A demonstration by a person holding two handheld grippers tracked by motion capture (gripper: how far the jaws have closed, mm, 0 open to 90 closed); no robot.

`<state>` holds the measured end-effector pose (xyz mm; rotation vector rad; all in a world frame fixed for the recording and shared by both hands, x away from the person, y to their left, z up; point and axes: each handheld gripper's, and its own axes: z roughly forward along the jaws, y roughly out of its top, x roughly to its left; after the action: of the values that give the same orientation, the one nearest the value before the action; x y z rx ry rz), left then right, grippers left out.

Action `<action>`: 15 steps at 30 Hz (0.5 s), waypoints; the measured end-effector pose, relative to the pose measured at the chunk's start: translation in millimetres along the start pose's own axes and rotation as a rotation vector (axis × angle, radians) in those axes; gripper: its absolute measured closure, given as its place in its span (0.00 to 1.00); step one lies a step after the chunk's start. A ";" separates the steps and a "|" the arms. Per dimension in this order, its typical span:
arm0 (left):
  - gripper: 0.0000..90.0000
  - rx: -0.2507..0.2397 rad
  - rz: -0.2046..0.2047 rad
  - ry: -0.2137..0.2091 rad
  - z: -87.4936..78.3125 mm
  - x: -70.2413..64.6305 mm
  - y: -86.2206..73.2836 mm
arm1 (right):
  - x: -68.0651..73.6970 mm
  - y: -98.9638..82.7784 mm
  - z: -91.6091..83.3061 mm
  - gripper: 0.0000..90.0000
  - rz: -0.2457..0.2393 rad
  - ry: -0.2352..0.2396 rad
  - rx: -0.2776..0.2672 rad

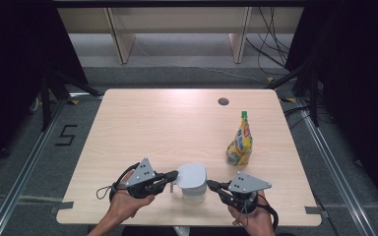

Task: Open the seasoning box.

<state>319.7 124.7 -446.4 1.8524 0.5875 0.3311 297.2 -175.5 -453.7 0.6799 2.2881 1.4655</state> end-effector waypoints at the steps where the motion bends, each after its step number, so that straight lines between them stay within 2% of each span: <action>1: 0.99 0.000 -0.001 0.002 0.0 -0.3 0.0 | 1.8 0.1 0.9 1.00 0.016 -0.009 -0.006; 3: 0.99 0.000 0.000 0.001 0.0 -0.2 -0.1 | 0.5 1.9 0.9 1.00 0.001 0.015 -0.003; 5: 0.99 0.004 0.002 0.002 -0.4 0.1 -0.1 | 1.3 4.2 0.8 1.00 -0.009 0.003 -0.021; 6: 0.99 0.004 0.000 0.002 -0.6 0.4 -0.4 | 2.0 4.9 0.5 1.00 -0.002 0.012 -0.013; 7: 0.99 0.005 -0.017 0.004 -0.7 -0.1 -0.8 | 2.1 6.3 1.5 1.00 -0.008 0.028 -0.020; 8: 0.97 0.003 -0.009 0.007 -1.3 0.6 -0.5 | 3.9 7.0 2.1 1.00 -0.002 0.009 -0.028; 9: 0.94 0.003 0.000 0.008 -3.2 1.9 -0.1 | 3.4 8.2 1.1 1.00 -0.014 0.016 -0.014; 10: 0.90 -0.013 -0.010 0.010 -5.4 2.1 -0.2 | 3.2 9.2 1.6 1.00 -0.020 0.014 -0.014; 11: 0.86 -0.016 -0.006 0.019 -9.0 2.5 0.0 | 4.3 10.0 2.6 1.00 -0.005 0.025 -0.023; 12: 0.82 -0.018 0.005 0.022 -12.3 3.1 -0.2 | 4.4 11.0 3.1 1.00 -0.015 0.014 -0.023; 13: 0.77 -0.020 0.004 0.005 -14.7 3.8 -1.5 | 5.0 11.7 4.2 1.00 -0.014 0.016 -0.029; 14: 0.73 -0.004 0.004 0.001 -17.7 4.0 -3.6 | 3.1 13.1 4.0 1.00 -0.048 0.019 -0.023; 15: 0.67 -0.005 0.003 0.006 -18.8 3.7 -6.3 | 5.3 13.5 3.7 1.00 -0.014 0.016 -0.016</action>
<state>312.1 143.4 -445.9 1.8487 0.5879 0.3403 297.6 -165.0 -443.1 0.6485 2.2861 1.4867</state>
